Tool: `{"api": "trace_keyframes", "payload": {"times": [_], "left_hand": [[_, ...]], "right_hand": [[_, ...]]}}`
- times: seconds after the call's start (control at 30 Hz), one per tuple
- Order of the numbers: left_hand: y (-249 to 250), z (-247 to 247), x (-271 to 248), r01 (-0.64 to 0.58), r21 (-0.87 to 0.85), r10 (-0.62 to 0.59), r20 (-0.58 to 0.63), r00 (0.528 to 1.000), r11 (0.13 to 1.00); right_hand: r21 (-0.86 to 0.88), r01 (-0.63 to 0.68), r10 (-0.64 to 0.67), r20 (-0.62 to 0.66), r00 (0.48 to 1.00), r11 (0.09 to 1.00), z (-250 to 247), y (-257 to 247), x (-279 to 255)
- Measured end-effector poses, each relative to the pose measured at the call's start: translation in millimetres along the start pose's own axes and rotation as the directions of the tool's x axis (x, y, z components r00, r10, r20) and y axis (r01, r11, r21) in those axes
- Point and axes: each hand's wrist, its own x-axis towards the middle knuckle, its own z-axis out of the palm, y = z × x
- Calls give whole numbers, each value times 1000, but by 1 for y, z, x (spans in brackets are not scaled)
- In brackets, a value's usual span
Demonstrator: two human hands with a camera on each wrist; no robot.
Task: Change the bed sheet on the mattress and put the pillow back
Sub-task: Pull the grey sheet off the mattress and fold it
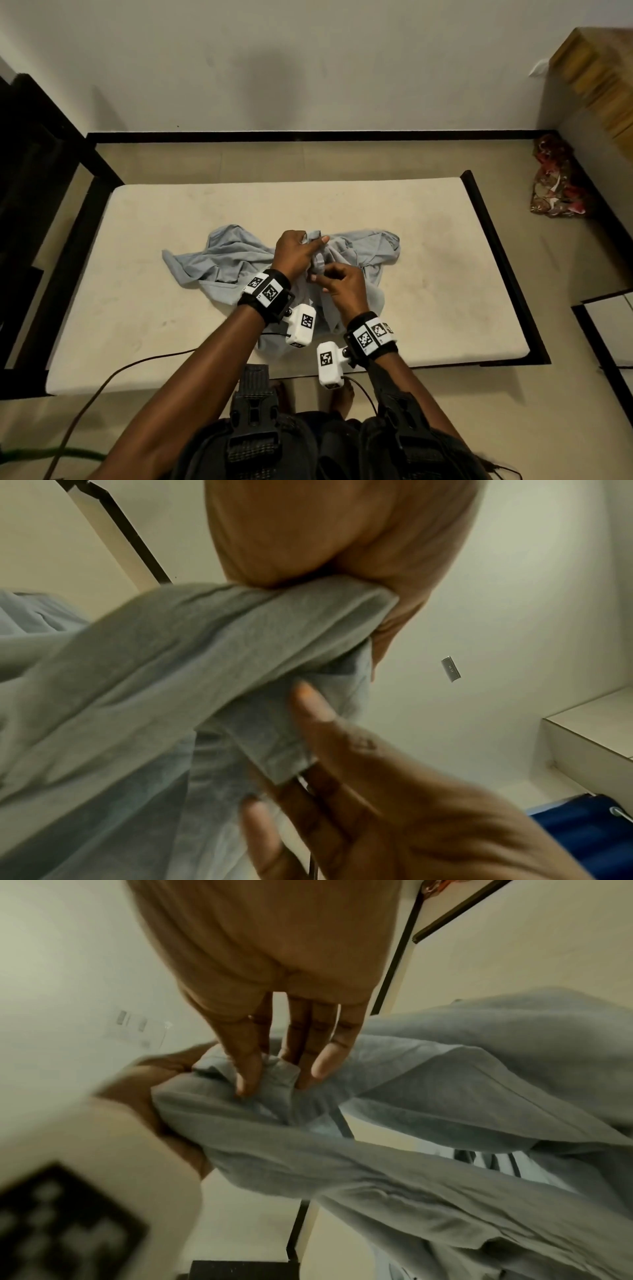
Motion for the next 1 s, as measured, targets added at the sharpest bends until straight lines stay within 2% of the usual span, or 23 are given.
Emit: {"api": "trace_keyframes", "payload": {"times": [0.07,0.2,0.33,0.43,0.5,0.57,0.67,0.83,1.0], "left_hand": [[-3,-6,0,-8,-20,8,-11,1000,1000],[5,-13,-10,21,-30,-20,4,1000,999],[-4,-14,-19,-48,-87,48,-10,999,995],[-11,-18,-29,-111,-113,100,-98,990,987],[-11,-20,-39,-165,-134,141,-171,975,977],[-10,-23,-45,-203,-157,163,-236,958,967],[-7,-24,-53,-250,-148,205,-268,941,957],[-2,-21,-63,-327,-106,294,-242,924,939],[6,-14,-76,-341,-67,317,-236,919,938]], "right_hand": [[77,52,-49,-40,998,996,-8,-3,0],[88,190,-179,-116,977,978,-32,-5,5],[157,245,-212,-201,956,957,-44,-15,12],[304,279,-195,-279,940,911,-51,-23,17],[335,301,-193,-319,928,893,-57,-27,20],[304,306,-205,-323,924,902,-59,-28,20],[231,301,-232,-283,930,925,-48,-28,14],[17,328,-313,-252,915,945,-15,-21,7],[-189,374,-410,-218,886,908,8,-15,1]]}}
